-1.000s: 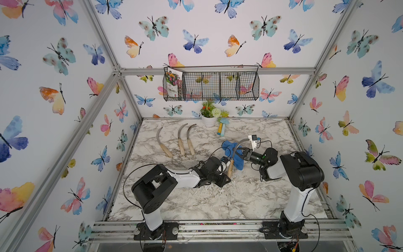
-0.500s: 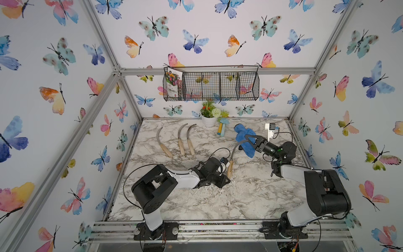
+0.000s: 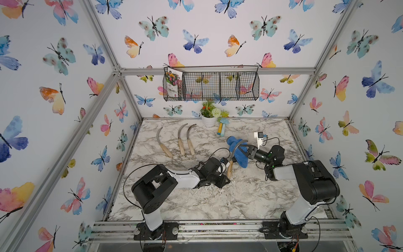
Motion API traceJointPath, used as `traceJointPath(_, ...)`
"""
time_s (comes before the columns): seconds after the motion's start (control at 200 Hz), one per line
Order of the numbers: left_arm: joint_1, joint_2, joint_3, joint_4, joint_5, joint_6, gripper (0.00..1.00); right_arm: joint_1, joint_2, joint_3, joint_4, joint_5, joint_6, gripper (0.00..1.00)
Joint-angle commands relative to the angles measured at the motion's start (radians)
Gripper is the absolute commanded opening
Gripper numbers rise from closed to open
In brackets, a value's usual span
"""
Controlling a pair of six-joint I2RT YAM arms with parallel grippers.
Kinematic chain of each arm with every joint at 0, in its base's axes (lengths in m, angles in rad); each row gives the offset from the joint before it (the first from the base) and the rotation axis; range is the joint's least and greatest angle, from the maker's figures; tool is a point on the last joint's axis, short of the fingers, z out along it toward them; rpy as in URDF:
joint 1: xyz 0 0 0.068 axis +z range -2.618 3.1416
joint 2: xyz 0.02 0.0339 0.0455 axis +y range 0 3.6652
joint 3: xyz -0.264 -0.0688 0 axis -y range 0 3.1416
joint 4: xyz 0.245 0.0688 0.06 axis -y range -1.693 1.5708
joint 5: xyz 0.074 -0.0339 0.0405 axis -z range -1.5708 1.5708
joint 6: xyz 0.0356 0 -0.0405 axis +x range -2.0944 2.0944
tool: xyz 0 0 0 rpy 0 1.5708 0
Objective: Wipe small sickles with rags
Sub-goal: Wipe the small sickle, then place the small sickle at the center of the board.
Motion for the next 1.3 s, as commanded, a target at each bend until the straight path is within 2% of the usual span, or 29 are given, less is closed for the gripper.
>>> traceJointPath(0.0,0.005,-0.026,0.026,-0.013,-0.014,0.002,0.0,0.015,0.04,-0.015,0.046,0.019,-0.042,0.02)
traceJointPath(0.215,0.005,-0.048,0.028,-0.05,-0.068,-0.02,0.0,0.016,0.056,-0.029,0.05,0.004,-0.051,0.02)
traceJointPath(0.295,0.004,-0.047,0.042,-0.072,-0.089,-0.023,0.0,0.011,0.023,-0.038,0.018,0.005,-0.067,0.02)
traceJointPath(0.43,0.007,-0.067,0.055,-0.13,-0.19,-0.062,0.0,-0.013,-0.072,-0.069,-0.082,0.038,-0.117,0.02)
traceJointPath(0.516,0.008,-0.114,0.034,-0.15,-0.283,-0.131,0.0,-0.032,-0.138,-0.111,-0.123,0.078,-0.139,0.02)
traceJointPath(0.591,0.011,-0.151,0.068,-0.278,-0.442,-0.241,0.0,-0.053,-0.204,-0.148,-0.188,0.139,-0.154,0.02)
traceJointPath(0.746,0.022,-0.174,0.146,-0.471,-0.672,-0.365,0.0,-0.078,-0.343,-0.181,-0.469,0.351,-0.202,0.02)
traceJointPath(0.856,0.059,-0.137,0.213,-0.549,-0.639,-0.379,0.0,-0.078,-0.434,-0.214,-0.569,0.446,-0.214,0.02)
traceJointPath(1.041,0.102,0.042,0.408,-0.731,-0.585,-0.385,0.0,-0.078,-0.593,-0.238,-0.789,0.594,-0.238,0.02)
traceJointPath(1.141,0.118,0.106,0.466,-0.757,-0.549,-0.4,0.0,-0.079,-0.656,-0.257,-0.849,0.637,-0.246,0.02)
traceJointPath(1.296,0.127,0.188,0.563,-0.85,-0.622,-0.455,0.0,-0.08,-0.702,-0.279,-0.898,0.643,-0.247,0.02)
